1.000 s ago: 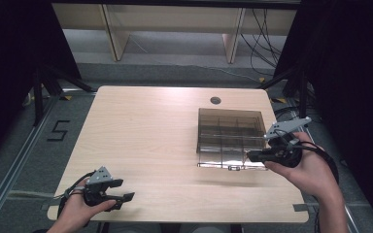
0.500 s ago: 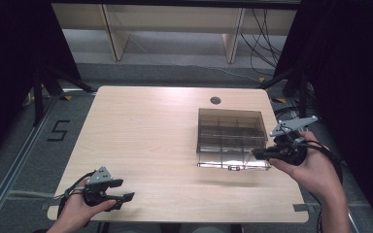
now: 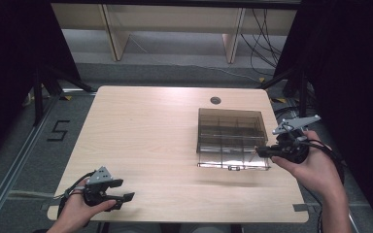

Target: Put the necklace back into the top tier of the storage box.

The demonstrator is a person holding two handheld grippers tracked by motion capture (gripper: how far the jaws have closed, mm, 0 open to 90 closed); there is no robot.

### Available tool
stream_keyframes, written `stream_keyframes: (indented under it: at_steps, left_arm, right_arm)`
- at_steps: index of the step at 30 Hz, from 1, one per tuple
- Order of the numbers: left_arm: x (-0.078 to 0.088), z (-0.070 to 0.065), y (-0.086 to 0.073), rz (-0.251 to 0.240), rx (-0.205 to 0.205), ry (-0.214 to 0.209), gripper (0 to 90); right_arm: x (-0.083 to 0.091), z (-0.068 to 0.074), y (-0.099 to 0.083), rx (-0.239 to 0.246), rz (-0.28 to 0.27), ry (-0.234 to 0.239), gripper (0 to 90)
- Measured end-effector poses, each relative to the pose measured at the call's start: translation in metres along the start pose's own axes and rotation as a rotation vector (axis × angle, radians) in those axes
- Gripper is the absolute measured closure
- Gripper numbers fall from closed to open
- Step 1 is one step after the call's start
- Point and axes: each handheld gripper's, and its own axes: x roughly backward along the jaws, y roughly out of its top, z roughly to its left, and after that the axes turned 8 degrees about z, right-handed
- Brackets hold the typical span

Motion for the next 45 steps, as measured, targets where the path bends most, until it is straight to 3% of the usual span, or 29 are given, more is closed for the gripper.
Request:
stream_keyframes:
  at_steps: [2, 3, 17, 20, 22, 29, 31, 32, 35, 36, 41, 45]
  left_arm:
    - [0.0, 0.0, 0.0, -0.001, 0.0, 0.001, 30.8]
    - [0.0, 0.0, 0.0, -0.001, 0.0, 0.001, 30.7]
    - [0.0, 0.0, 0.0, -0.006, 0.0, -0.001, 30.8]
    - [0.0, 0.0, 0.0, -0.006, 0.0, -0.001, 30.8]
    - [0.0, 0.0, 0.0, -0.006, 0.0, -0.002, 30.8]
    - [0.0, 0.0, 0.0, -0.004, -0.001, -0.002, 30.7]
    - [0.0, 0.0, 0.0, -0.004, -0.002, -0.002, 30.7]
    - [0.0, 0.0, 0.0, -0.004, -0.002, -0.002, 30.8]
    - [0.0, 0.0, 0.0, -0.003, -0.003, -0.002, 30.7]
    - [0.001, 0.001, 0.0, 0.004, -0.012, 0.0, 30.8]
    - [0.0, 0.0, 0.0, -0.004, -0.002, -0.003, 30.7]
    - [0.0, 0.0, 0.0, 0.001, -0.009, -0.001, 30.8]
  right_arm:
    - [-0.003, -0.001, -0.001, -0.014, -0.025, -0.005, 88.0]
    - [-0.001, -0.002, -0.001, -0.019, -0.002, -0.002, 88.0]
    - [-0.004, -0.007, -0.002, -0.05, -0.008, -0.022, 88.0]
    - [-0.005, -0.01, -0.003, -0.034, -0.01, -0.037, 88.0]
    - [-0.007, -0.01, -0.003, -0.065, 0.002, -0.035, 88.0]
    - [-0.012, -0.015, -0.005, -0.055, 0.013, -0.056, 88.0]
    - [-0.014, -0.014, -0.005, -0.085, 0.022, -0.051, 88.0]
    - [-0.018, -0.017, -0.005, -0.066, -0.008, -0.064, 88.0]
    - [-0.018, -0.019, -0.006, -0.077, 0.029, -0.057, 88.0]
    - [-0.02, -0.021, -0.007, -0.064, 0.021, -0.067, 88.0]
    - [-0.025, -0.024, -0.009, -0.106, 0.041, -0.064, 88.0]
    - [-0.028, -0.029, -0.01, -0.093, 0.039, -0.072, 88.0]
